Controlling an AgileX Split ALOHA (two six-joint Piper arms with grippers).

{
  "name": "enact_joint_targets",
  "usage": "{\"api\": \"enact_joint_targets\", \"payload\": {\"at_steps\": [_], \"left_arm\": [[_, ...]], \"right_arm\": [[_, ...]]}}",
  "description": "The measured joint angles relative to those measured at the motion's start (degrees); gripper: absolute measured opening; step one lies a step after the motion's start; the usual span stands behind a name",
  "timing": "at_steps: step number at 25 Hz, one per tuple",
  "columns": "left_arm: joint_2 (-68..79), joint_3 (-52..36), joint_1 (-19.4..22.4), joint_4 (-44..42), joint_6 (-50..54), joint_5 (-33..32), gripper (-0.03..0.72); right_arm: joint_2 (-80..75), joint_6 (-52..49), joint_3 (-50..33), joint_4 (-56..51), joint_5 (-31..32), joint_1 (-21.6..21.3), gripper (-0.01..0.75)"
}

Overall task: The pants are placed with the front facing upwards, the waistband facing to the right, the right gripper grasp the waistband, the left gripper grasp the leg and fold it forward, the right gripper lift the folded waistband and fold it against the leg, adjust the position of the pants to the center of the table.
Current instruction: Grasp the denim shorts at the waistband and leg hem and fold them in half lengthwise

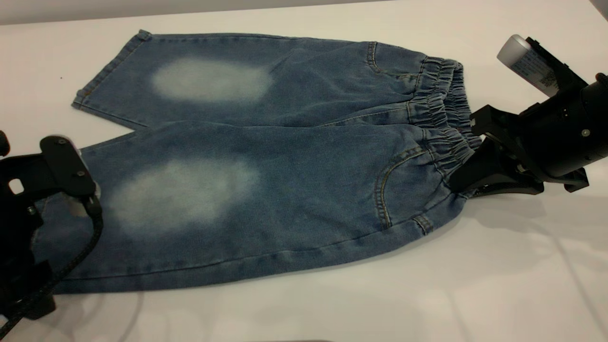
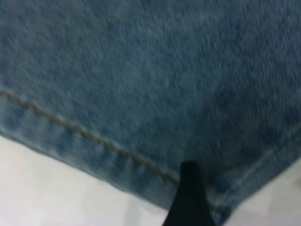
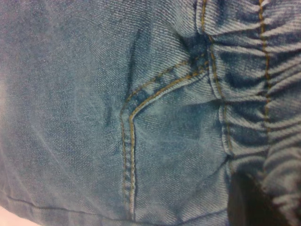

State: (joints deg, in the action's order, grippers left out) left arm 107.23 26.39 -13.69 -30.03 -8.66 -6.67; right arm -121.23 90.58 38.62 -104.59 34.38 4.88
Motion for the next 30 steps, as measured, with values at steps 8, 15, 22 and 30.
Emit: {"api": "enact_joint_targets", "payload": {"at_steps": [8, 15, 22, 30], "left_arm": [[0.2, 0.0, 0.0, -1.0, 0.1, 1.4, 0.495], [1.4, 0.4, 0.0, -1.0, 0.1, 0.9, 0.483], [1.5, 0.4, 0.0, -0.8, 0.1, 0.6, 0.225], [0.2, 3.3, 0.0, -1.1, 1.6, -3.2, 0.020]], "right_arm": [[0.0, 0.0, 0.0, 0.0, 0.0, 0.0, 0.050], [0.0, 0.0, 0.0, 1.0, 0.1, 0.0, 0.053], [0.0, 0.0, 0.0, 1.5, 0.1, -0.1, 0.055], [0.0, 0.0, 0.0, 2.6, 0.2, -0.1, 0.061]]}}
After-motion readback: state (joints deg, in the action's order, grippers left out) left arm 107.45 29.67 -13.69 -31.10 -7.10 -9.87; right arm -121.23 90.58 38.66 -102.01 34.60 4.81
